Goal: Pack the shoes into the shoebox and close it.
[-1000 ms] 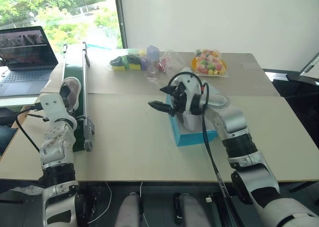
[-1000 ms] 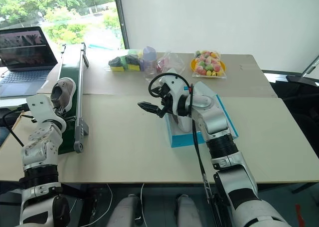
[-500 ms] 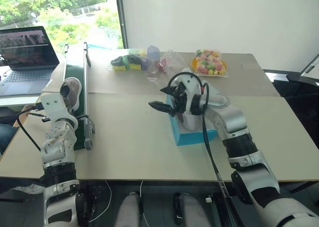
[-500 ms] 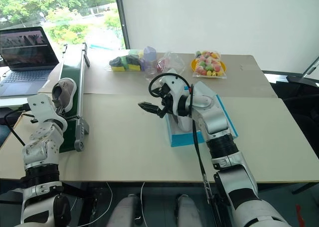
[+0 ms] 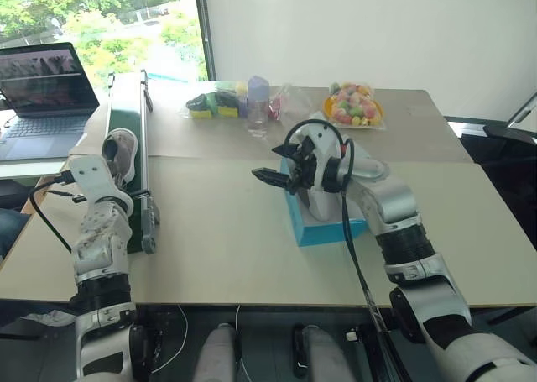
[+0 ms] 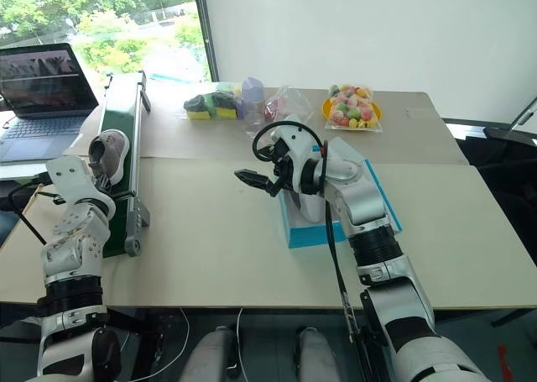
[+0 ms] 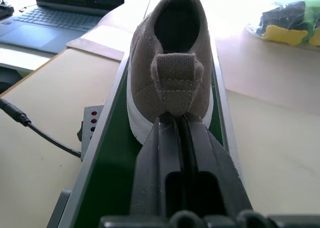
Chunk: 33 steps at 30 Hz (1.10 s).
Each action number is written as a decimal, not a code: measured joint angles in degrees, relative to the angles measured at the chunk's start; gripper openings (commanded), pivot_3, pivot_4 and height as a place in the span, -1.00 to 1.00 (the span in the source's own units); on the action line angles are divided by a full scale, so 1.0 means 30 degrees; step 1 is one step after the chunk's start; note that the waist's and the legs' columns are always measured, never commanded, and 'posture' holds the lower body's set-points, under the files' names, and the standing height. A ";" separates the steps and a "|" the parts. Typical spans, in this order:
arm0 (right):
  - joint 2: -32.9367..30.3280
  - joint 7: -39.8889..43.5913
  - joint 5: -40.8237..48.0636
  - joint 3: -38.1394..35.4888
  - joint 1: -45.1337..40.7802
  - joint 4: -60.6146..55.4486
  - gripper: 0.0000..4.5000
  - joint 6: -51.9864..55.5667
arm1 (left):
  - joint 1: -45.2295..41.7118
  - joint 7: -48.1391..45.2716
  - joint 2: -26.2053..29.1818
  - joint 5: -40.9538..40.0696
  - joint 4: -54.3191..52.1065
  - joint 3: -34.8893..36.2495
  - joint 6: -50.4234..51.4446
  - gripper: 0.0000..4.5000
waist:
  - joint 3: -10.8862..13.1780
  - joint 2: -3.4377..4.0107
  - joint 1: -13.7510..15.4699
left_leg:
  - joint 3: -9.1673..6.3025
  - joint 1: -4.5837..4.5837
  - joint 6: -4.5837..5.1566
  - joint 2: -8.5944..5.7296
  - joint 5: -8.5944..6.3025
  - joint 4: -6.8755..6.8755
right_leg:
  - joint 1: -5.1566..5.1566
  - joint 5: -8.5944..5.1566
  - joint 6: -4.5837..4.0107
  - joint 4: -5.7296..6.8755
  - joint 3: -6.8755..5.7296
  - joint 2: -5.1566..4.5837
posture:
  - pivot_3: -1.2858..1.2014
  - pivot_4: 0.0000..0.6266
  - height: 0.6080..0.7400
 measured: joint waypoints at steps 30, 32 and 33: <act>0.4426 -0.8908 1.0632 -1.2449 -0.4475 0.5161 1.00 0.7485 | -0.2352 -0.1162 -0.3796 -0.0165 -0.8364 -0.6228 0.3107 -1.00 | 0.0001 0.0001 0.0032 | -0.0001 -0.0096 0.0114 -0.0006 0.0071 0.0014 | 0.0022 0.0113 0.0195 -0.0181 0.0015 0.0038 | 0.03 -0.52 0.98; 0.4541 -0.9437 1.1213 -1.2879 -0.4717 0.5444 1.00 0.7782 | -0.2979 -0.1154 -0.4312 -0.0483 -0.8717 -0.6420 0.3643 -1.00 | 0.0000 0.0001 0.0016 | -0.0002 -0.0095 0.0186 -0.0008 0.0114 0.0016 | 0.0027 0.0109 0.0200 -0.0182 0.0021 0.0039 | 0.03 -0.52 0.98; 0.4619 -0.9640 1.1492 -1.3004 -0.4771 0.5646 1.00 0.7807 | -0.3202 -0.1140 -0.4529 -0.0591 -0.8901 -0.6507 0.3908 -1.00 | 0.0001 0.0001 0.0007 | -0.0002 -0.0094 0.0192 -0.0009 0.0117 0.0017 | 0.0029 0.0108 0.0201 -0.0186 0.0025 0.0039 | 0.03 -0.52 0.98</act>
